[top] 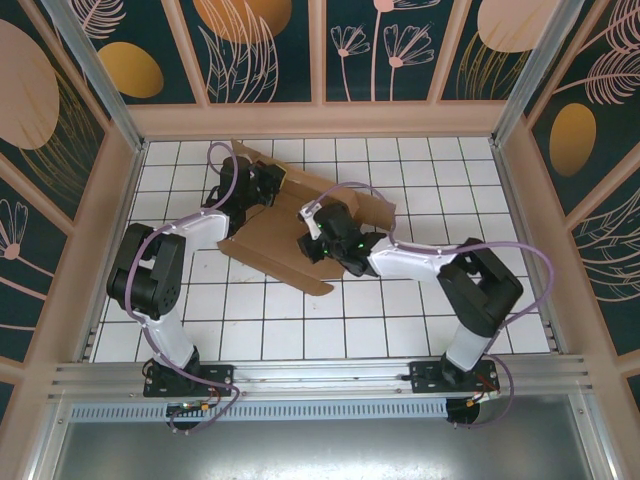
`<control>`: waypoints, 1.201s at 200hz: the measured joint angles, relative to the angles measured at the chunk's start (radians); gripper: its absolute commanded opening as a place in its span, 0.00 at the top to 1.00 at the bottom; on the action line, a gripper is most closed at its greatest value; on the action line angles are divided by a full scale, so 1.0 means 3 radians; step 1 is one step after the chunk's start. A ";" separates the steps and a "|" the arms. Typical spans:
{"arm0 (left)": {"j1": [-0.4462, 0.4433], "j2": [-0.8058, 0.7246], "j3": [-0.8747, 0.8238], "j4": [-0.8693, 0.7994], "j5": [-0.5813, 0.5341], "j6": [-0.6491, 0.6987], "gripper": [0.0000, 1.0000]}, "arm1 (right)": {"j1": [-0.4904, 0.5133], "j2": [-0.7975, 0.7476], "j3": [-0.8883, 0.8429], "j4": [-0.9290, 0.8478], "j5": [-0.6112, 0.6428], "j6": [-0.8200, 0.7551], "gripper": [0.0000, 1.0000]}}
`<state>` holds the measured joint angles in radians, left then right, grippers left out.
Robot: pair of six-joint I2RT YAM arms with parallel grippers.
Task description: Fold the paper box
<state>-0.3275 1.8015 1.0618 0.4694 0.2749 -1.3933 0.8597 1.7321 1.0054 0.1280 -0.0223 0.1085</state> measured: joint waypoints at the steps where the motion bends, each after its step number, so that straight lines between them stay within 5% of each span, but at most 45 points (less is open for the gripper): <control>1: 0.0000 0.0000 0.0000 0.0000 -0.0001 -0.0001 1.00 | 0.0003 0.0009 0.0003 0.0000 -0.0003 0.0008 0.81; 47: 0.0000 0.0000 0.0000 0.0010 -0.0189 -0.0031 1.00 | 0.0057 0.0676 0.0156 -0.0079 -0.0024 0.0211 0.95; 92: -0.0034 -0.0102 -0.0029 -0.0117 -0.0463 -0.0038 1.00 | 0.0029 0.0657 0.0142 -0.0098 -0.0067 0.0273 1.00; 182: -0.0413 -0.0474 -0.0130 -0.0674 -0.1333 -0.0278 1.00 | -0.0774 0.0259 -0.0170 -0.0525 -0.0554 0.0238 1.00; 240: -0.0415 -0.0473 -0.0202 -0.0580 -0.1502 -0.0412 1.00 | -0.0837 0.0039 -0.0178 -0.0652 -0.0740 0.0153 0.78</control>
<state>-0.4519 1.6596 1.0012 0.2955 -0.1757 -1.5169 0.6086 1.7439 0.9520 -0.0677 -0.2443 0.1543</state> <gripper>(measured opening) 0.051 0.195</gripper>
